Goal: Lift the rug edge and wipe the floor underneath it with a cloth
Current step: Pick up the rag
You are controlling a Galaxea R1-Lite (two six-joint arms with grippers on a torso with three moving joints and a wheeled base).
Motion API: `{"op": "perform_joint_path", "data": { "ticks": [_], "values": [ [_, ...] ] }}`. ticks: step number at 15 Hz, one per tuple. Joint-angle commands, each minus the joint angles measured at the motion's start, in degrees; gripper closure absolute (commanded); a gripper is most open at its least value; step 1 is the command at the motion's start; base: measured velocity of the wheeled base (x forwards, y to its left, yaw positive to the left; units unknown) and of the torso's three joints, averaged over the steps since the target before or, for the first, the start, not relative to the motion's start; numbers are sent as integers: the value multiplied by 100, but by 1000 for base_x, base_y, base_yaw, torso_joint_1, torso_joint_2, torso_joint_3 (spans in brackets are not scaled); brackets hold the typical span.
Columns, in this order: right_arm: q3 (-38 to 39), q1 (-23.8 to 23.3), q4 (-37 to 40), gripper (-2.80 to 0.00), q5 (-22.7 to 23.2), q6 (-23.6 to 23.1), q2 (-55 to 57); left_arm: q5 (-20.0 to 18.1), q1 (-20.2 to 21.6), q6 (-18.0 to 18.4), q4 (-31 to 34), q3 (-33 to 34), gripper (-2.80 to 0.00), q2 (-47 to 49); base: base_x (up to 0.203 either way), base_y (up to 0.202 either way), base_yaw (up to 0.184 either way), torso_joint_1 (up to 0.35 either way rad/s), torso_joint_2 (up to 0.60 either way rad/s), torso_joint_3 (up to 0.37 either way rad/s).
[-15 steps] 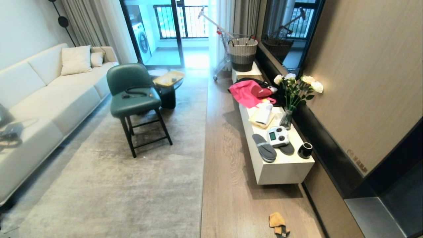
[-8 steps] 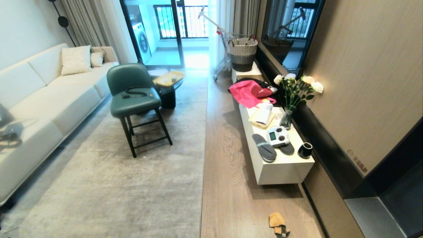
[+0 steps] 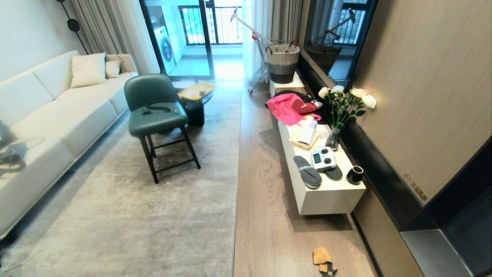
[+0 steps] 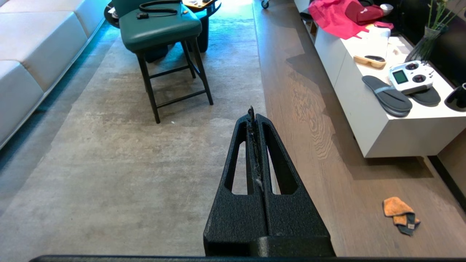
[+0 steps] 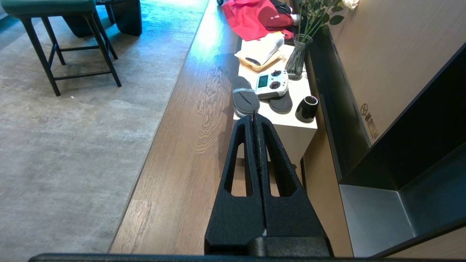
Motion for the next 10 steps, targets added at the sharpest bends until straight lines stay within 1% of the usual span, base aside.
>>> {"op": "perform_joint_path", "data": {
  "ticks": [1, 9, 10],
  "values": [
    [0, 2, 0, 0, 3, -4, 7, 4, -1, 2, -1, 0, 0, 0, 0, 0, 0, 0, 0, 0],
    [0, 2, 0, 0, 3, 5, 7, 4, 1, 2, -1, 0, 0, 0, 0, 0, 0, 0, 0, 0],
    [0, 2, 0, 0, 3, 5, 7, 4, -1, 2, -1, 0, 0, 0, 0, 0, 0, -71, 134, 90]
  ]
}}
